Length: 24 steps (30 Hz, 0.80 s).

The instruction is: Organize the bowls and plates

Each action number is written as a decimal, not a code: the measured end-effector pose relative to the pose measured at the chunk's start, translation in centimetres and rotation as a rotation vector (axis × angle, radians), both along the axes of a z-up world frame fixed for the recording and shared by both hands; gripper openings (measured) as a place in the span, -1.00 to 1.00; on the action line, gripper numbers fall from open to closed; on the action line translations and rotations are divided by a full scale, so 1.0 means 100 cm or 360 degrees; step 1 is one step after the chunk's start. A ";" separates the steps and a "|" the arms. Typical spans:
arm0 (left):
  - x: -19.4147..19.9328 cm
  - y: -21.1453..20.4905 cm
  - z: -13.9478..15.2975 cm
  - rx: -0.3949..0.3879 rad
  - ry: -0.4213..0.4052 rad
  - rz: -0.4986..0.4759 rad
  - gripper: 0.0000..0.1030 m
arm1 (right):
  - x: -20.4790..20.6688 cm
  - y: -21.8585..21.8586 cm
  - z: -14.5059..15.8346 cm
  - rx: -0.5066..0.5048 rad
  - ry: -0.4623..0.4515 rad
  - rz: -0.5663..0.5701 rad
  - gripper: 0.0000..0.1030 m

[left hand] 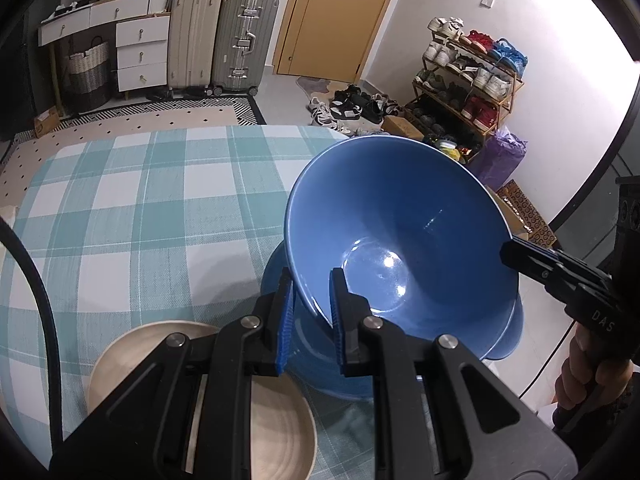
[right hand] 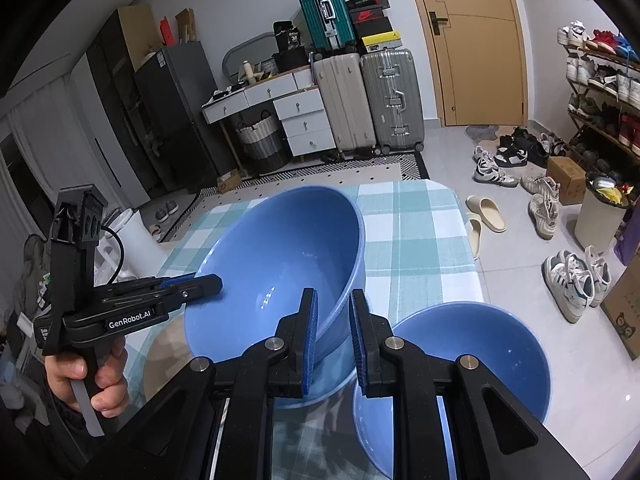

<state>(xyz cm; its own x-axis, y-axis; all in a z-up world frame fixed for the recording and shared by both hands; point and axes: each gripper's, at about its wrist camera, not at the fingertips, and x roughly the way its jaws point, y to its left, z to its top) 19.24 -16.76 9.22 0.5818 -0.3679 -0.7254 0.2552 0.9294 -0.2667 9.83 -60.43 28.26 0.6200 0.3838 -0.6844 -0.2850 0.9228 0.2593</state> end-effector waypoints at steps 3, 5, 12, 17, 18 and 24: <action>-0.001 0.000 -0.005 0.0026 -0.0002 0.0008 -0.75 | 0.004 0.003 -0.005 -0.0013 0.0017 0.0011 -0.68; -0.001 0.001 -0.009 0.0038 0.0002 0.0013 -0.75 | 0.005 0.004 -0.010 -0.0017 0.0027 0.0016 -0.68; 0.001 0.001 -0.023 0.0065 0.0032 0.0022 -0.75 | 0.011 0.007 -0.033 -0.0009 0.0090 0.0023 -0.68; 0.002 -0.002 -0.031 0.0107 0.0032 0.0025 -0.75 | 0.016 0.008 -0.046 -0.0016 0.0126 0.0024 -0.68; 0.001 -0.001 -0.033 0.0110 0.0033 0.0025 -0.75 | 0.017 0.009 -0.049 -0.0016 0.0135 0.0022 -0.68; 0.001 -0.006 -0.039 0.0175 0.0018 0.0028 -0.74 | 0.016 0.011 -0.058 -0.0027 0.0153 0.0021 -0.68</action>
